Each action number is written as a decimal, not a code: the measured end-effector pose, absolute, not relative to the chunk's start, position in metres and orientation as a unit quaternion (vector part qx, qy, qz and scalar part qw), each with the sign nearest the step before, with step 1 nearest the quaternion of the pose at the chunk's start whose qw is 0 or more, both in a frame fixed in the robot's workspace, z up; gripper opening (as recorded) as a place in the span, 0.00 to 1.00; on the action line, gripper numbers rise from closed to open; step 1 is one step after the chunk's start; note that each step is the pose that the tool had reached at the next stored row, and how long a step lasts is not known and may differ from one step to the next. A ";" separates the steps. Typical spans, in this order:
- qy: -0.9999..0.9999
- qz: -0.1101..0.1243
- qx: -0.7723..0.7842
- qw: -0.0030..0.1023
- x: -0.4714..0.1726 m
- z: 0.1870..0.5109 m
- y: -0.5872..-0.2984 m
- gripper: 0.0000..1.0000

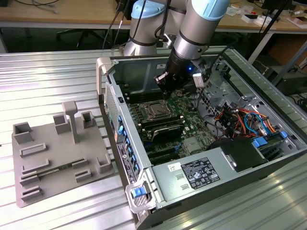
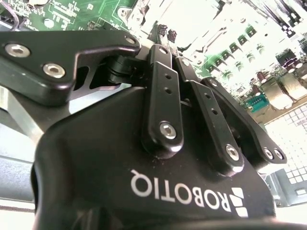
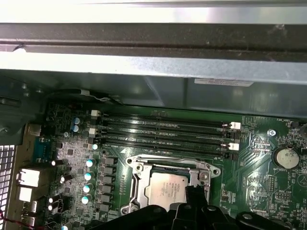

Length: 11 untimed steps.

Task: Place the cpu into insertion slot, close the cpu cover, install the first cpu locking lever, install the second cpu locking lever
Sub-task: 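Install the second cpu locking lever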

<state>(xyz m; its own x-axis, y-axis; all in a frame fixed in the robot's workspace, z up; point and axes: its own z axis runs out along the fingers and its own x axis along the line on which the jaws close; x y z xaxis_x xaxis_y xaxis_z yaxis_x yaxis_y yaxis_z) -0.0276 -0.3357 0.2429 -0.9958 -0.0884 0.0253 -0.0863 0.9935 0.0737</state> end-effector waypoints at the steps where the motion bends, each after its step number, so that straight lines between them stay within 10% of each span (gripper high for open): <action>1: -0.998 -0.036 0.044 0.014 -0.028 0.243 -0.337 0.11; 11: -0.998 -0.036 0.044 0.014 -0.027 0.243 -0.346 0.11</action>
<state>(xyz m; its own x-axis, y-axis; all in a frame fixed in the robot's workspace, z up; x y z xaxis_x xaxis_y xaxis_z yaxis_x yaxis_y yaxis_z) -0.0273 -0.3463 0.2428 -0.9958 -0.0884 0.0252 -0.0863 0.9935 0.0737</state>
